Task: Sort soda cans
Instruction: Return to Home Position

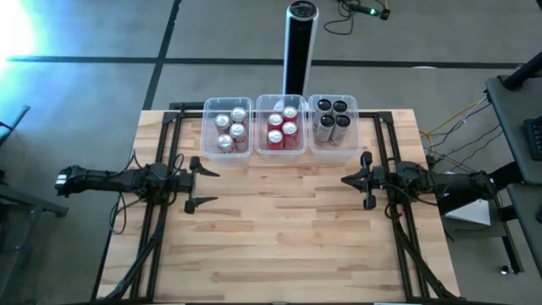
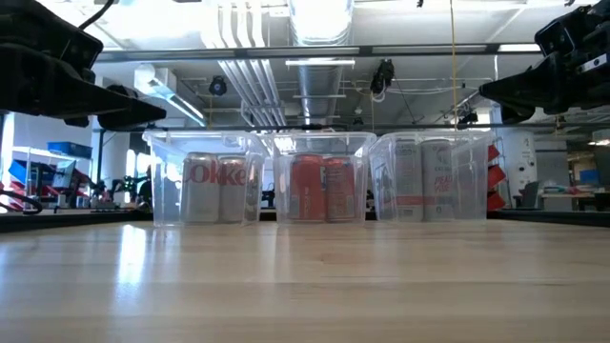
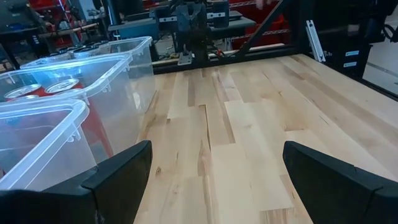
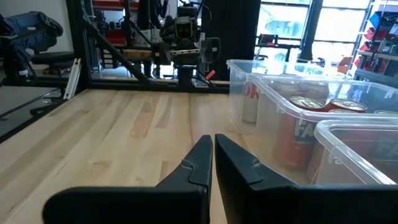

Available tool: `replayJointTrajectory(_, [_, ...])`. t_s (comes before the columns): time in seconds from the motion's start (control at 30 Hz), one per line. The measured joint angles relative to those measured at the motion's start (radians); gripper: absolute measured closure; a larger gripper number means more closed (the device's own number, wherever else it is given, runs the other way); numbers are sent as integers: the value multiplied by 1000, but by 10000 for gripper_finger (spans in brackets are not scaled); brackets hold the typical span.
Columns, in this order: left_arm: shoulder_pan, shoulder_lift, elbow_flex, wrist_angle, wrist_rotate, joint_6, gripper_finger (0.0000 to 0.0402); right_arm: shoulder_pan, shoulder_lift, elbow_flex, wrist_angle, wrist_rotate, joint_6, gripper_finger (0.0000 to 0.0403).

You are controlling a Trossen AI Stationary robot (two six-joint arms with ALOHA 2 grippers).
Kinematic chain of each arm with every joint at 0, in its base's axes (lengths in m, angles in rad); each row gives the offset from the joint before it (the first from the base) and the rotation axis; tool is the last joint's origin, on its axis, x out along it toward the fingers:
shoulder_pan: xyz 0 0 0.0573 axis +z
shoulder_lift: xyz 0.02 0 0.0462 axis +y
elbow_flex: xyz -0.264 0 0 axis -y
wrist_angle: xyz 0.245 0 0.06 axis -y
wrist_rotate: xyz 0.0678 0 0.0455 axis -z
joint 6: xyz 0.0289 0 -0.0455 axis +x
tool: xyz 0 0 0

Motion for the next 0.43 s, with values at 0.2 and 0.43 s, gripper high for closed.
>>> replayJointTrajectory(0.2, [0, 3, 0, 0, 4, 0, 55, 0, 0, 0, 0, 0, 0, 390])
replayJointTrajectory(0.43, [0, 6, 0, 0, 4, 0, 55, 0, 0, 0, 0, 0, 1, 390])
